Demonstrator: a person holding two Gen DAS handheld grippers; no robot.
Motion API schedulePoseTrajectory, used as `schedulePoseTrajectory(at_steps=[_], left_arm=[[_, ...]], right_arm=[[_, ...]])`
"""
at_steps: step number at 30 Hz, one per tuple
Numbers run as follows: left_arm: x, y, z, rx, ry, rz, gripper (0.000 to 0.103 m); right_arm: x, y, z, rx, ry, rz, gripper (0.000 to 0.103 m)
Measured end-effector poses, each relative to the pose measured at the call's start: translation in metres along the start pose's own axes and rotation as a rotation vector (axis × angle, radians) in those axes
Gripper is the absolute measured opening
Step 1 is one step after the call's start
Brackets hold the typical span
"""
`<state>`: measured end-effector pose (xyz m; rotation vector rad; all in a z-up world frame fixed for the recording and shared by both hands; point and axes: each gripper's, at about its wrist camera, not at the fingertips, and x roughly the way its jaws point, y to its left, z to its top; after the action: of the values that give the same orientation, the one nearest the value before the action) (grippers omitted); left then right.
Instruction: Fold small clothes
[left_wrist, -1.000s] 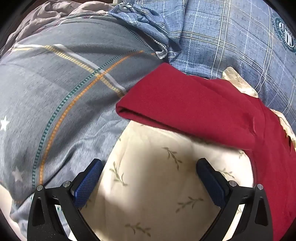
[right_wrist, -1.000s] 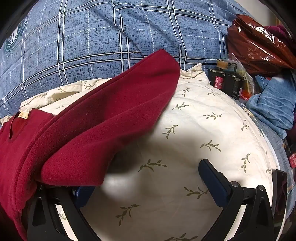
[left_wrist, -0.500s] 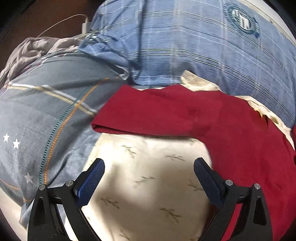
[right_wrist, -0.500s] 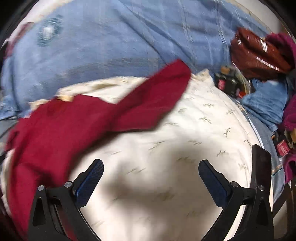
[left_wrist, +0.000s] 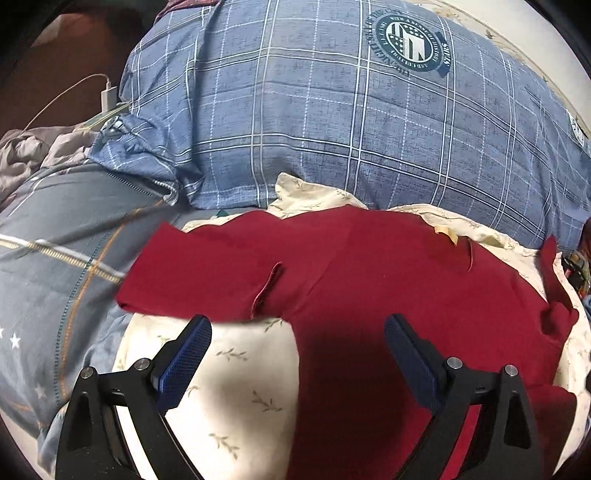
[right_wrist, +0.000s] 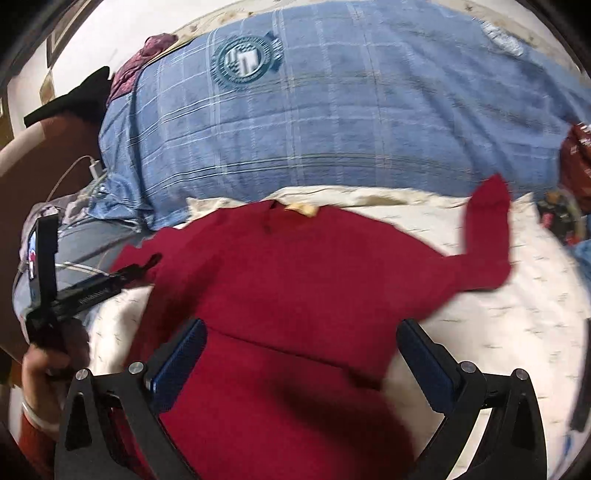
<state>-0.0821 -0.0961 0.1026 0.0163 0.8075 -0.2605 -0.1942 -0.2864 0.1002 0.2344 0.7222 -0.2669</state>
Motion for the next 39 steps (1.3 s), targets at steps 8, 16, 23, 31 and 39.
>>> schedulePoseTrajectory(at_steps=[8, 16, 23, 31, 39], left_arm=[[0.029, 0.005, -0.007, 0.020, 0.009, 0.045, 0.095], [0.034, 0.004, -0.014, 0.039, -0.032, 0.069, 0.095], [0.016, 0.028, -0.019, -0.023, -0.099, 0.085, 0.095], [0.017, 0.051, -0.021, -0.109, -0.080, 0.116, 0.095], [0.018, 0.049, -0.018, -0.088, -0.093, 0.128, 0.095]], right_arm=[[0.051, 0.024, -0.005, -0.027, 0.070, 0.004, 0.101], [0.068, 0.033, -0.014, -0.014, 0.093, 0.023, 0.102], [0.069, 0.039, -0.014, -0.011, 0.094, 0.051, 0.102], [0.077, 0.045, -0.010, 0.037, 0.087, 0.073, 0.103], [0.085, 0.052, -0.008, 0.016, 0.096, 0.063, 0.103]])
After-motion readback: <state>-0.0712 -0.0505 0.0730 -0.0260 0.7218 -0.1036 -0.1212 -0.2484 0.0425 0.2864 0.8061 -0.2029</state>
